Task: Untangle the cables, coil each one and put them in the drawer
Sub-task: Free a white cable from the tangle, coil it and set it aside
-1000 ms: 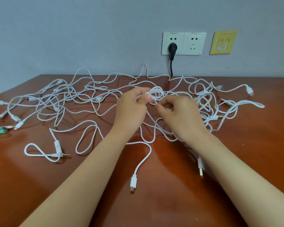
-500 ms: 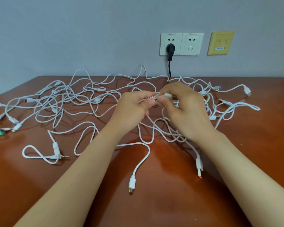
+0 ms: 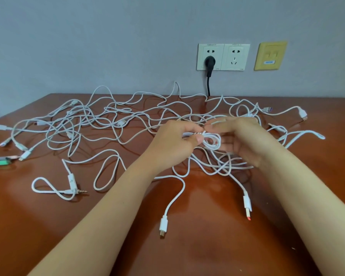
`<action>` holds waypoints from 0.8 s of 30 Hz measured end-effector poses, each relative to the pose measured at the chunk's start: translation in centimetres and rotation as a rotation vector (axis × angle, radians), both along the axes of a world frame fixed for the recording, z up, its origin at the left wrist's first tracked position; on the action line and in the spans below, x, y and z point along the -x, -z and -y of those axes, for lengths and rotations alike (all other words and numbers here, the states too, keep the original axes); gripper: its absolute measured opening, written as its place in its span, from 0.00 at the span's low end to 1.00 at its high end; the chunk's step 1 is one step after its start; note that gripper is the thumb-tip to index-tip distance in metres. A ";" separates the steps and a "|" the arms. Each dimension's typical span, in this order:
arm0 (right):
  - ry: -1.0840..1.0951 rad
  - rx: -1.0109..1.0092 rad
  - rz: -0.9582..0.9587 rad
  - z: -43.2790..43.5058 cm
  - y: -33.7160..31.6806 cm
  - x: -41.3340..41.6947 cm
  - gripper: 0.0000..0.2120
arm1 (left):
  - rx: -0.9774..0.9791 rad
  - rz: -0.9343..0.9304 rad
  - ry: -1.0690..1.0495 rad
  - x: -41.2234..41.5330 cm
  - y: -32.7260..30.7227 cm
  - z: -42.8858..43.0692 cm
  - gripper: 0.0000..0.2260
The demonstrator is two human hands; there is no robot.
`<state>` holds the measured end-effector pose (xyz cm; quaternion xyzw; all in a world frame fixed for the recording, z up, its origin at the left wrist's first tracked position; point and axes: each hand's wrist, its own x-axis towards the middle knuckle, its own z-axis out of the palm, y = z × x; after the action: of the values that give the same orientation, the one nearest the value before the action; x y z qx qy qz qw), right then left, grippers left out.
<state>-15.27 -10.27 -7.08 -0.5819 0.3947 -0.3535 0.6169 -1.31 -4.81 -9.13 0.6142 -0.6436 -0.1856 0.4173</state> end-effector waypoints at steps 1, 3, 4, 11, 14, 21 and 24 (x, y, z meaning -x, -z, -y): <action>-0.034 -0.107 0.050 0.1 0.0 0.1 0.04 | -0.011 -0.070 0.032 0.1 0.0 0.0 0.07; -0.078 -0.242 0.177 0.2 0.0 0.0 0.02 | -0.018 -0.255 0.113 0.2 0.0 0.0 0.05; -0.095 -0.281 0.257 0.1 0.1 -0.1 0.04 | -0.006 -0.332 0.135 0.2 -0.1 0.0 0.04; -0.105 -0.136 0.386 -0.7 0.8 -1.4 0.05 | -0.051 -0.933 0.073 0.1 -0.8 0.1 0.10; 0.020 0.173 0.210 -1.4 1.0 -1.9 0.05 | -0.226 -1.203 0.102 -0.1 -0.8 0.2 0.08; 0.043 0.494 0.084 -1.8 1.7 -2.1 0.07 | -0.348 -1.179 0.053 -0.6 -0.7 0.5 0.09; 0.133 0.611 -0.032 -1.3 2.4 -2.3 0.03 | -0.217 -0.728 -0.141 0.1 -0.2 0.7 0.09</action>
<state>-12.97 -8.94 -9.46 -0.7187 0.3173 -0.4862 0.3826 -1.42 -5.52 -8.92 0.5916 -0.3859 -0.4295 0.5627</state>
